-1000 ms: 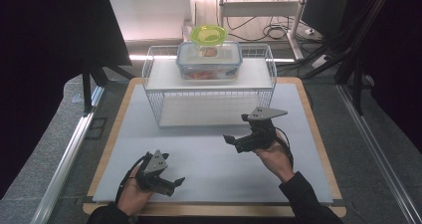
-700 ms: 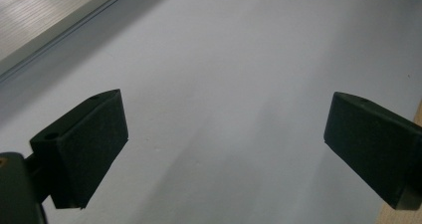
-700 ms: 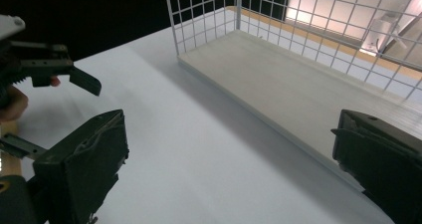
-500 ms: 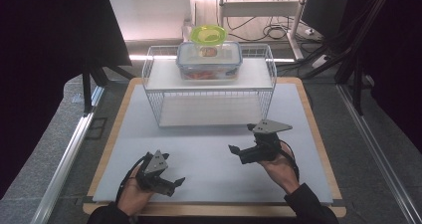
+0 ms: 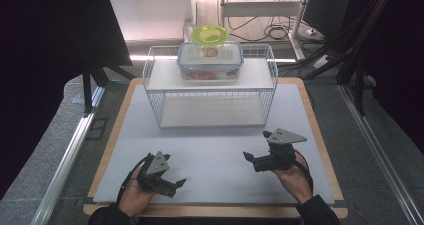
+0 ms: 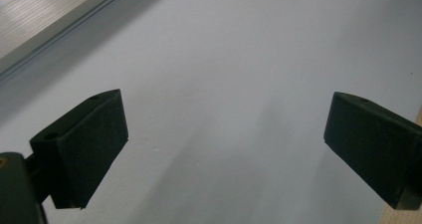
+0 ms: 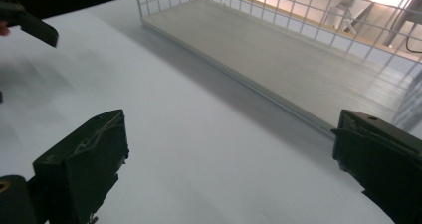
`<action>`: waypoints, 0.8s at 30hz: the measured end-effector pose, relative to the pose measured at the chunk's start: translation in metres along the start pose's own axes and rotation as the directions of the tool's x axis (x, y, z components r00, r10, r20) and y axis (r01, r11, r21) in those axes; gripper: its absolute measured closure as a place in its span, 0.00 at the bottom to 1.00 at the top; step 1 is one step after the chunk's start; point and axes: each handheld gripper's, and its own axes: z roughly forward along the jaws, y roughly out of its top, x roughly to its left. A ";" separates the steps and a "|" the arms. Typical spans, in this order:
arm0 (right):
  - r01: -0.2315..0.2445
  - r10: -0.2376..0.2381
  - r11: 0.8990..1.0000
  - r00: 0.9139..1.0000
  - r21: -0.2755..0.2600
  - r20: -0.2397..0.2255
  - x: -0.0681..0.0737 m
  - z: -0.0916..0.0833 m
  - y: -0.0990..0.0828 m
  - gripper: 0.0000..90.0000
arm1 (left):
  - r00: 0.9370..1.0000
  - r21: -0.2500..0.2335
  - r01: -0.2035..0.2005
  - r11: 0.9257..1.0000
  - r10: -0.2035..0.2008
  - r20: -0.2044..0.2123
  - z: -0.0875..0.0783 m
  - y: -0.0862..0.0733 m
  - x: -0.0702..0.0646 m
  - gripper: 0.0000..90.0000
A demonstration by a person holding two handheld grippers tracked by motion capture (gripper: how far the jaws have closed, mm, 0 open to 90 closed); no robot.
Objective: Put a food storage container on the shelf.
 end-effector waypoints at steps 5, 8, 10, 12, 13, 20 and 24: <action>0.011 -0.012 0.999 0.999 0.034 0.035 -0.002 -0.001 -0.013 0.01 | 1.000 -0.002 -0.004 1.000 0.004 -0.004 0.000 0.000 0.000 0.04; 0.018 -0.021 0.999 0.998 0.048 0.053 -0.003 -0.003 -0.019 0.01 | 1.000 -0.002 -0.007 1.000 0.007 -0.006 0.001 -0.001 0.000 0.03; 0.014 -0.017 0.998 0.998 0.057 0.059 -0.003 -0.005 -0.023 0.01 | 1.000 -0.001 -0.010 1.000 0.010 -0.008 0.001 -0.001 0.000 0.03; 0.012 -0.016 0.998 0.998 0.068 0.064 -0.004 -0.006 -0.027 0.01 | 1.000 -0.001 -0.012 1.000 0.012 -0.008 0.001 -0.001 -0.001 0.03; 0.006 -0.012 0.997 0.998 0.078 0.066 -0.004 -0.006 -0.029 0.01 | 1.000 -0.001 -0.012 1.000 0.012 -0.008 0.001 -0.001 -0.001 0.03; -0.013 -0.001 0.988 0.996 0.153 0.091 -0.007 -0.009 -0.042 0.01 | 1.000 0.002 -0.015 1.000 0.015 -0.008 0.002 -0.001 -0.001 0.03; -0.032 0.012 0.980 0.995 0.197 0.099 -0.010 -0.006 -0.048 0.01 | 1.000 0.007 -0.018 1.000 0.018 -0.007 0.003 -0.001 -0.001 0.03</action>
